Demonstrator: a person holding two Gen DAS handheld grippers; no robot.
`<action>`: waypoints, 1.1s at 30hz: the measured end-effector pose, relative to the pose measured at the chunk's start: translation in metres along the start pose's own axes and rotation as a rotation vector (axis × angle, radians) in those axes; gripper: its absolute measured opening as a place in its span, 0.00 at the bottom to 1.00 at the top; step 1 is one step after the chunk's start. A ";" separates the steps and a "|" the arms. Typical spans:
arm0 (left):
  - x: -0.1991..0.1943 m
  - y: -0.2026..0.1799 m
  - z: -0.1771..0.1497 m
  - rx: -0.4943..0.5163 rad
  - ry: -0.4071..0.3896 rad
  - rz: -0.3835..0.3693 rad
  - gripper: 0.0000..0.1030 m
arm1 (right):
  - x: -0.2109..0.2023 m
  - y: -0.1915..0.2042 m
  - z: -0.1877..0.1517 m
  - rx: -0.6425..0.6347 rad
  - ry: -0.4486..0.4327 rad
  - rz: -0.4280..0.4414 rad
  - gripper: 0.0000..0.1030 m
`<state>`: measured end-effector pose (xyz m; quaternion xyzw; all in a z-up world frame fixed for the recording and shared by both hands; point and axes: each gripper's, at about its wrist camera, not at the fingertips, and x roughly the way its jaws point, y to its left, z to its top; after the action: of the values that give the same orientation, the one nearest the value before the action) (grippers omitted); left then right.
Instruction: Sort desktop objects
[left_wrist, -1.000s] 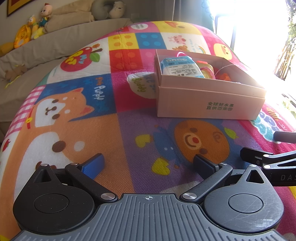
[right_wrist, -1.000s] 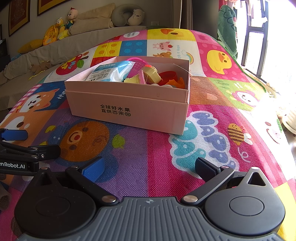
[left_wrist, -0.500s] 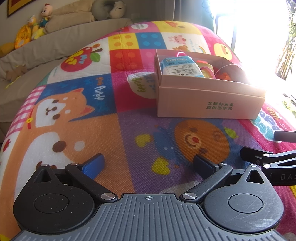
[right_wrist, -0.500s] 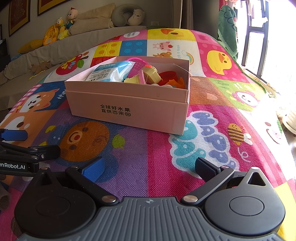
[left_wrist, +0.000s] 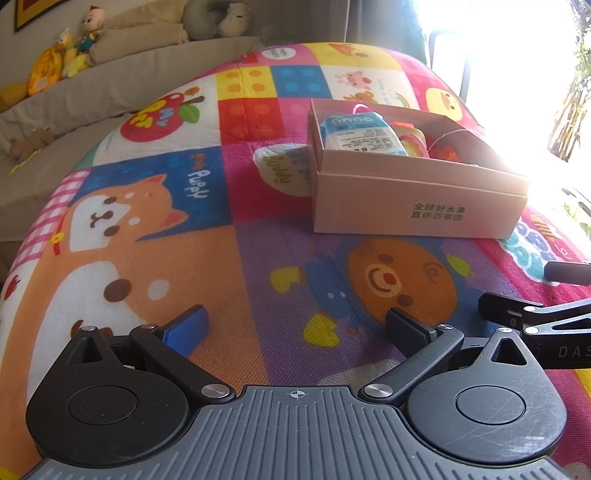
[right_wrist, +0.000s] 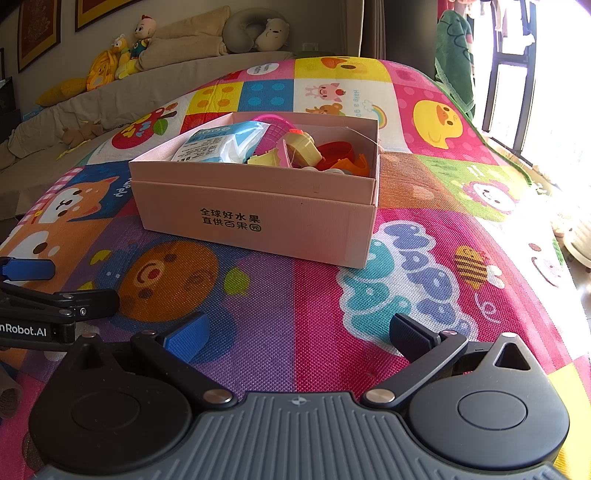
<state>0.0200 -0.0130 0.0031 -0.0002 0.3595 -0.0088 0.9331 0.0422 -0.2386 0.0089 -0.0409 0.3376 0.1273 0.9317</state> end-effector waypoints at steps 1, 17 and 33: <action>0.000 0.000 0.000 0.000 0.000 0.000 1.00 | 0.000 0.000 0.000 0.000 0.000 0.000 1.00; 0.000 0.000 0.000 0.000 0.000 0.000 1.00 | 0.000 -0.001 0.000 0.000 0.000 0.000 1.00; 0.000 -0.001 -0.001 0.003 0.001 0.004 1.00 | 0.000 -0.001 0.000 0.001 0.000 0.000 1.00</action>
<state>0.0195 -0.0139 0.0026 0.0020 0.3597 -0.0073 0.9330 0.0423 -0.2394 0.0090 -0.0405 0.3376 0.1273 0.9317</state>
